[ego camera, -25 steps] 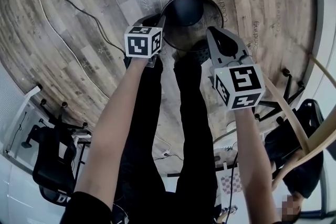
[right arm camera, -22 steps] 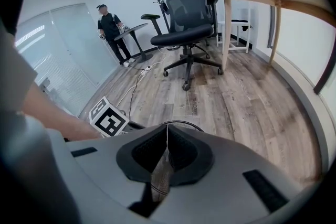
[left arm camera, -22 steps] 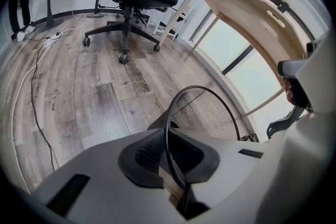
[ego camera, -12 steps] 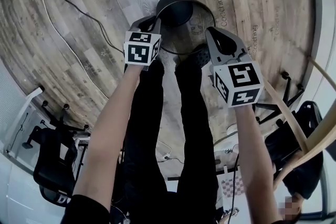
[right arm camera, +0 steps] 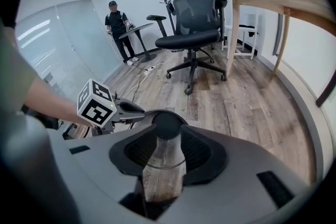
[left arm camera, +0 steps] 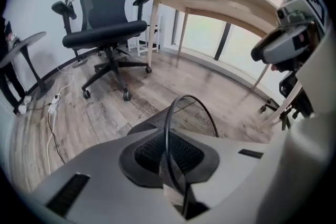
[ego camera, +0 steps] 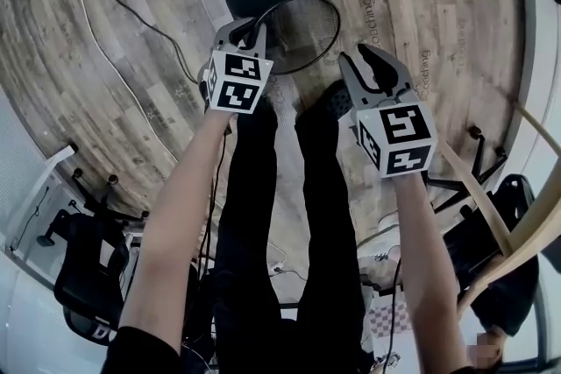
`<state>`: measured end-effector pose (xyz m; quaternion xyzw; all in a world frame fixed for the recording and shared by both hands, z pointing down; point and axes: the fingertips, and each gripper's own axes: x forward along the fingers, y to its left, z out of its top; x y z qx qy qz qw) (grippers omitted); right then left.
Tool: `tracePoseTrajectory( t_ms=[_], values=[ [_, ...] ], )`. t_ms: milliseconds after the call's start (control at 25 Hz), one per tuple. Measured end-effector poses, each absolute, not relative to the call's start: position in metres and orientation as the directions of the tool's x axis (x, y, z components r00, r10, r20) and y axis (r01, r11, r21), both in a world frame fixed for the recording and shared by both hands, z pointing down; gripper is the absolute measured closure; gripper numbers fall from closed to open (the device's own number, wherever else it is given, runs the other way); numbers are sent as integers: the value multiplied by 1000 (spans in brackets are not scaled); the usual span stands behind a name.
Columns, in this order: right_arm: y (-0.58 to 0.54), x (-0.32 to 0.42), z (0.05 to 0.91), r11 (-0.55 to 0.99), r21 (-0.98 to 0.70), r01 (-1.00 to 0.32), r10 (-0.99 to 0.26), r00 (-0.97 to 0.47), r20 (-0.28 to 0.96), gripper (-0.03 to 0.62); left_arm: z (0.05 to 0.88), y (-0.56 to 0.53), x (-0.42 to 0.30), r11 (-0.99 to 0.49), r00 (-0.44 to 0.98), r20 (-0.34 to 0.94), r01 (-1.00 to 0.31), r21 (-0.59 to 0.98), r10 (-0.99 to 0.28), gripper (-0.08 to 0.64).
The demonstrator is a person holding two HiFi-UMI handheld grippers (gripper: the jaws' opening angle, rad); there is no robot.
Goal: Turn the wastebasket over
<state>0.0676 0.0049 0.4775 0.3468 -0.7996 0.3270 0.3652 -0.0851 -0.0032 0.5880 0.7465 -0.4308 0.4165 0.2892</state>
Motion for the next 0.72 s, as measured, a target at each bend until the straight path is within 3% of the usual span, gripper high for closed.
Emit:
tracePoseTrajectory(
  t_ms=[40,80,400,720],
  values=[
    [5,68,478,547,-272,-792,-311,-493,812,435,587,-7,-88,-471,265,872,-881,45,-412,520],
    [6,68,478,546,-272,-792,-309,-493,813,431,586,-10,-90,-477,250,872,-879,22,-421,520],
    [9,75,480,540,-274,-796,-309,-490,815,432,590,-9,-102,-444,219,870,-896,1,-442,520],
    [14,74,481,541,-277,-794,-302,-492,817,431,595,38,-78,-506,270,879,-861,39,-392,520]
  ],
)
